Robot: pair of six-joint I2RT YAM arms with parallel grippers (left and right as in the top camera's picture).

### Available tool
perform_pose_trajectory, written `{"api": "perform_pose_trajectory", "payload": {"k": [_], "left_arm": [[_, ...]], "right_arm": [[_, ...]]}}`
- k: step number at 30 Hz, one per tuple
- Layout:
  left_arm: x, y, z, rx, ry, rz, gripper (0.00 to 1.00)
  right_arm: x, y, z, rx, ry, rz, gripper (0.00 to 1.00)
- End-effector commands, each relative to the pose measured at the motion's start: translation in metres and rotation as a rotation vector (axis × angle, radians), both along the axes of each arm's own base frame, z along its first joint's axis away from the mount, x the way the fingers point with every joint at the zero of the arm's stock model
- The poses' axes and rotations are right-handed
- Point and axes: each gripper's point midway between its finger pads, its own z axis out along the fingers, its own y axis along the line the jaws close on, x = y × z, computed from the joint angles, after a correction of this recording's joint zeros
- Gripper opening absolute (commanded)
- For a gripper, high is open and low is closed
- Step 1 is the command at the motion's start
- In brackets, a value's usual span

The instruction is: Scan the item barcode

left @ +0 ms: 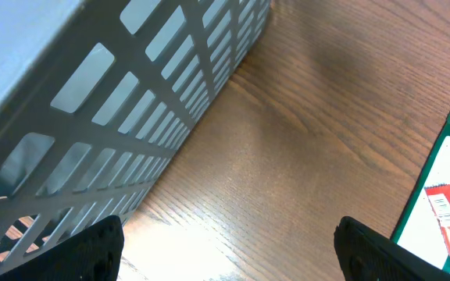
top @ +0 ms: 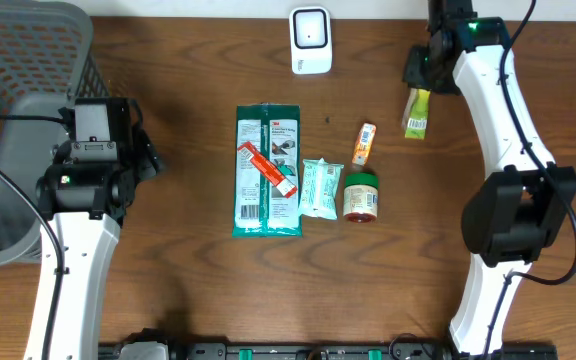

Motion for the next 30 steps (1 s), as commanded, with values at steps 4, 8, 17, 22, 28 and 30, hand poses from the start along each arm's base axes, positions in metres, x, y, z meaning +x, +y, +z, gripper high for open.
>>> {"api": "perform_pose_trajectory", "payload": {"k": [4,8,17,22,28,30], "left_arm": [[0.000,0.004,0.005,0.016,-0.008,0.005,0.87],[0.000,0.004,0.005,0.016,-0.008,0.005,0.87],[0.000,0.004,0.005,0.016,-0.008,0.005,0.87],[0.000,0.004,0.005,0.016,-0.008,0.005,0.87],[0.000,0.004,0.005,0.016,-0.008,0.005,0.87],[0.000,0.004,0.005,0.016,-0.008,0.005,0.87]], "right_arm": [[0.012,-0.002,0.019,-0.076,-0.091,-0.029,0.17],[0.021,-0.001,0.021,-0.085,-0.132,-0.032,0.17],[0.026,0.000,-0.009,-0.083,-0.144,-0.031,0.17],[0.019,-0.001,-0.028,-0.107,-0.110,0.006,0.18],[0.014,0.001,-0.040,-0.106,-0.085,0.019,0.20],[0.012,0.002,-0.038,-0.103,-0.081,0.022,0.22]]}}
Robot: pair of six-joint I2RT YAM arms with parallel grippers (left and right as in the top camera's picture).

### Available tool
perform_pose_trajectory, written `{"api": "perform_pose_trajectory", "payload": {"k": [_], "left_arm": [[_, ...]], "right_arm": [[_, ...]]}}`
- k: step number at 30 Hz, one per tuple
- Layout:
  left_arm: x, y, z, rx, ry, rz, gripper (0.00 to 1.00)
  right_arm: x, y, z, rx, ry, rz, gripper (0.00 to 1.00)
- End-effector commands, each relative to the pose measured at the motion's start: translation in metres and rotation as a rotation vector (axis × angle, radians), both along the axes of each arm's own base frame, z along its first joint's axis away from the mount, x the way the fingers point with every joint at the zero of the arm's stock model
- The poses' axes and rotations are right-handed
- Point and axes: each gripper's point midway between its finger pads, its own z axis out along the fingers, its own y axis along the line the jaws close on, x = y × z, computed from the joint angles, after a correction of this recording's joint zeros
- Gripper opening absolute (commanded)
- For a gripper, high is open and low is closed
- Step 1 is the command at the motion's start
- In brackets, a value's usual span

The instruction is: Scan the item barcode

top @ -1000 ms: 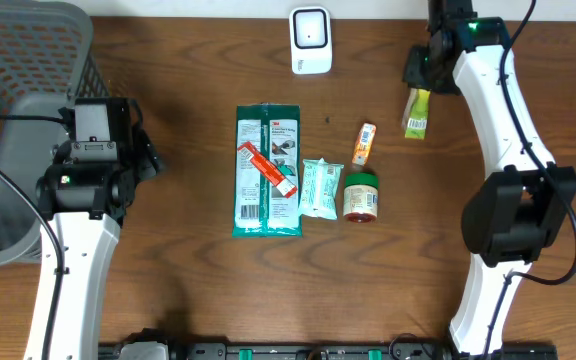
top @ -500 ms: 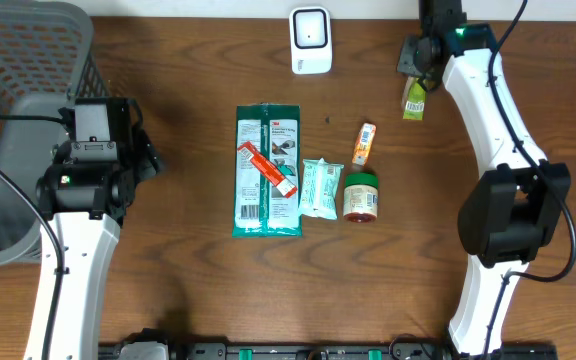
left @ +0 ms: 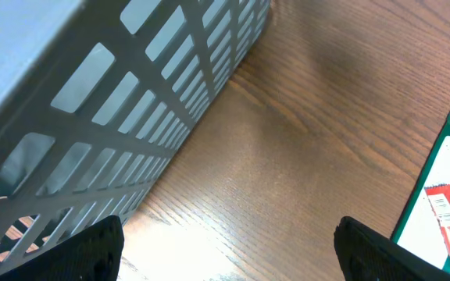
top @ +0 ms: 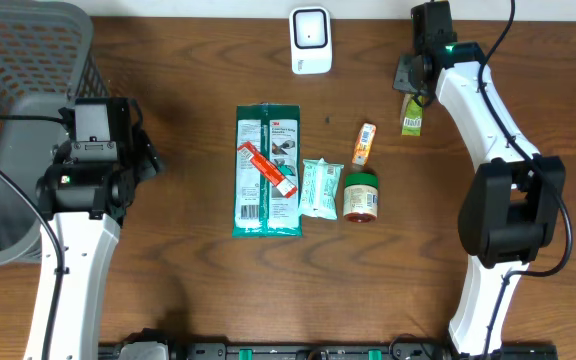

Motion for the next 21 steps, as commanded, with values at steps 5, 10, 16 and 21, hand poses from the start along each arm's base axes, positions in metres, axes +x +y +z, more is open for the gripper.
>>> {"api": "perform_pose_trajectory", "payload": {"k": [5,10,16,21], "left_arm": [[0.000,0.004,0.005,0.016,-0.008,0.005,0.87],[0.000,0.004,0.005,0.016,-0.008,0.005,0.87],[0.000,0.004,0.005,0.016,-0.008,0.005,0.87],[0.000,0.004,0.005,0.016,-0.008,0.005,0.87]], "right_arm": [[-0.020,0.002,0.019,-0.010,0.019,0.004,0.25],[-0.038,0.002,0.031,0.015,0.058,-0.008,0.28],[-0.052,0.002,0.026,0.022,0.116,-0.014,0.21],[-0.042,0.004,0.039,0.032,0.050,-0.014,0.18]]}}
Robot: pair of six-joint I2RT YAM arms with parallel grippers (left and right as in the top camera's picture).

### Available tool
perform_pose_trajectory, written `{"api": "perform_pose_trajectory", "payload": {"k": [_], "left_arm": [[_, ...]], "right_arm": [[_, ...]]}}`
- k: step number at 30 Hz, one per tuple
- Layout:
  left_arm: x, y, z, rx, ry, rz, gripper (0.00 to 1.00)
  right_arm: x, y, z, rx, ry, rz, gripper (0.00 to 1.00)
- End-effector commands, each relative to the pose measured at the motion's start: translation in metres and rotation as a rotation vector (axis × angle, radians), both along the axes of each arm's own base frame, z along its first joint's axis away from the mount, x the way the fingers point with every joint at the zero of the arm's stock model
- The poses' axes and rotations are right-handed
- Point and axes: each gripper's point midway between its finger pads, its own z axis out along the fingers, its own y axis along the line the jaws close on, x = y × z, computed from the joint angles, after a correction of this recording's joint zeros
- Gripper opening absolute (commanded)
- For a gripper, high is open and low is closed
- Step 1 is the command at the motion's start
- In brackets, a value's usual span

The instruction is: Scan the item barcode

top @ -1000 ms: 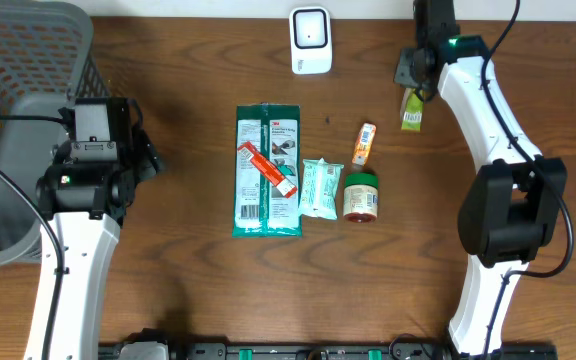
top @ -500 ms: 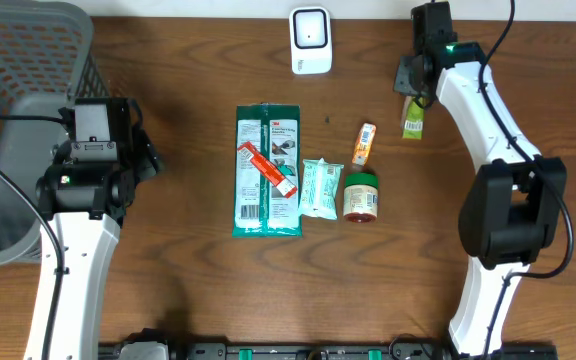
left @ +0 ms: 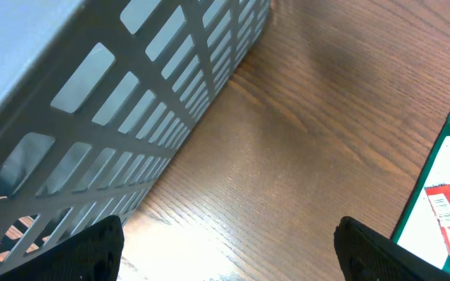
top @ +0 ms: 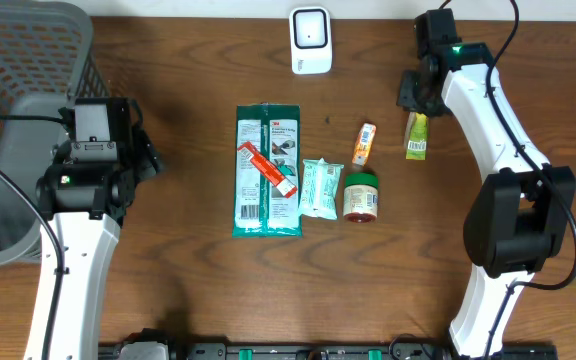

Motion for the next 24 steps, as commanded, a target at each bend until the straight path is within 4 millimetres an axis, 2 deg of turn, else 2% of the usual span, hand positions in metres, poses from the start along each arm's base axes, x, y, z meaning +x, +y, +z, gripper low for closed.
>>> {"api": "perform_pose_trajectory", "payload": {"k": [1,6,11,12,14,19,21,24], "left_arm": [[0.000,0.004,0.005,0.016,-0.008,0.005,0.87],[0.000,0.004,0.005,0.016,-0.008,0.005,0.87],[0.000,0.004,0.005,0.016,-0.008,0.005,0.87],[0.000,0.004,0.005,0.016,-0.008,0.005,0.87],[0.000,0.004,0.005,0.016,-0.008,0.005,0.87],[0.000,0.004,0.005,0.016,-0.008,0.005,0.87],[0.000,0.004,0.005,0.016,-0.008,0.005,0.87],[0.000,0.004,0.005,0.016,-0.008,0.005,0.87]], "right_arm": [[0.009,0.006,0.041,0.016,-0.124,-0.005,0.18],[0.021,0.013,0.069,0.025,-0.228,0.018,0.14],[0.019,0.023,0.076,-0.004,-0.261,0.041,0.10],[0.015,0.023,0.080,-0.029,-0.269,0.038,0.04],[0.007,0.023,0.093,-0.081,-0.300,0.033,0.04],[-0.023,0.029,0.126,-0.094,-0.401,0.089,0.10],[-0.038,0.024,0.128,-0.086,-0.433,0.083,0.10],[-0.054,0.020,0.120,-0.066,-0.505,0.085,0.10]]}}
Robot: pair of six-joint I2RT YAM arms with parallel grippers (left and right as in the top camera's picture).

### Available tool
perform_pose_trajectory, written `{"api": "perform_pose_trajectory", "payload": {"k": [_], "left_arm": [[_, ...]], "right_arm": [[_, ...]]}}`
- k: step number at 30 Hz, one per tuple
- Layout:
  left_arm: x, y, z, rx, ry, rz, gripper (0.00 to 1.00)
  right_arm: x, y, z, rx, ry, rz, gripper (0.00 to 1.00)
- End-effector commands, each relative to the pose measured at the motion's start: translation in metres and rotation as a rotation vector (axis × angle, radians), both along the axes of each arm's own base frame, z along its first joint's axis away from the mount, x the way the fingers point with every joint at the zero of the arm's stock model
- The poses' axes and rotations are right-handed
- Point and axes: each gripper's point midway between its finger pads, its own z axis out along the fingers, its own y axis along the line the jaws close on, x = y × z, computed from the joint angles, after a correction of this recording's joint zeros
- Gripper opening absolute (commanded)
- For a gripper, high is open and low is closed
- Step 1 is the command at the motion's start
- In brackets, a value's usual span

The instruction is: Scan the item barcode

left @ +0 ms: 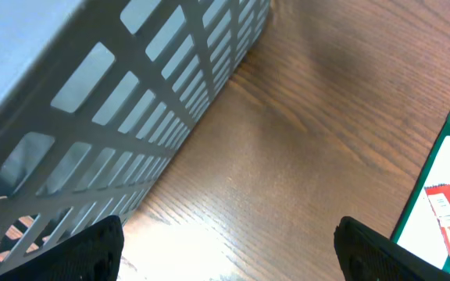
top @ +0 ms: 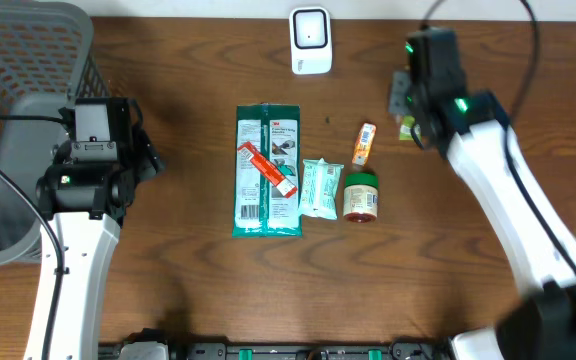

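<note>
A white barcode scanner (top: 310,40) stands at the table's far edge. My right gripper (top: 406,108) is to the right of it, mostly hidden under its own wrist. A small green-yellow packet (top: 405,126) pokes out below the wrist, and the gripper appears shut on it. My left gripper (left: 229,265) is open over bare wood beside the basket, with both black fingertips (left: 92,248) wide apart and nothing between them. In the overhead view the left gripper (top: 144,156) is at the left of the table.
A grey mesh basket (top: 23,60) fills the far left; its wall (left: 116,101) runs close to my left gripper. Mid-table lie a large green pack (top: 268,200) with a red bar (top: 267,168) on it, a small wipes packet (top: 320,187), a jar (top: 360,195) and an orange tube (top: 365,143).
My right arm has swung so that its forearm now runs from the lower right. The gripper and the green-yellow packet have shifted slightly left and toward the far edge. The left arm is unchanged.
The right gripper was at the far right with the green-yellow packet below it. It then stood a little nearer the scanner, then lower and to the right. Now it is left again, right of the scanner. The left gripper stayed open by the basket.
</note>
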Motion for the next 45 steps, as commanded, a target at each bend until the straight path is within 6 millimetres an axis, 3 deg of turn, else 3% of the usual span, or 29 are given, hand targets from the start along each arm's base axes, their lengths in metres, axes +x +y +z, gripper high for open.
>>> {"api": "perform_pose_trajectory", "payload": {"k": [1,10,13,20,27,30,31,34,37,40,45], "left_arm": [[0.000,0.004,0.005,0.016,-0.008,0.005,0.87],[0.000,0.004,0.005,0.016,-0.008,0.005,0.87],[0.000,0.004,0.005,0.016,-0.008,0.005,0.87],[0.000,0.004,0.005,0.016,-0.008,0.005,0.87],[0.000,0.004,0.005,0.016,-0.008,0.005,0.87],[0.000,0.004,0.005,0.016,-0.008,0.005,0.87],[0.000,0.004,0.005,0.016,-0.008,0.005,0.87],[0.000,0.004,0.005,0.016,-0.008,0.005,0.87],[0.000,0.004,0.005,0.016,-0.008,0.005,0.87],[0.000,0.004,0.005,0.016,-0.008,0.005,0.87],[0.000,0.004,0.005,0.016,-0.008,0.005,0.87]], "right_arm": [[-0.019,-0.016,0.006,-0.028,-0.092,-0.014,0.11],[-0.025,-0.015,-0.056,-0.002,-0.168,0.003,0.08],[-0.024,-0.018,-0.071,-0.005,-0.157,-0.005,0.02],[-0.027,-0.023,-0.082,0.013,-0.120,-0.039,0.02],[-0.042,-0.026,-0.100,-0.003,-0.024,-0.041,0.04],[-0.045,-0.027,-0.103,-0.008,-0.005,-0.040,0.11],[-0.046,-0.027,-0.104,-0.007,0.001,-0.038,0.17],[-0.049,-0.027,-0.107,-0.011,0.015,-0.039,0.20],[-0.051,-0.028,-0.109,-0.014,0.028,-0.039,0.40],[-0.054,-0.029,-0.112,-0.020,0.048,-0.038,0.43],[-0.061,-0.030,-0.118,-0.029,0.083,-0.038,0.66]]}}
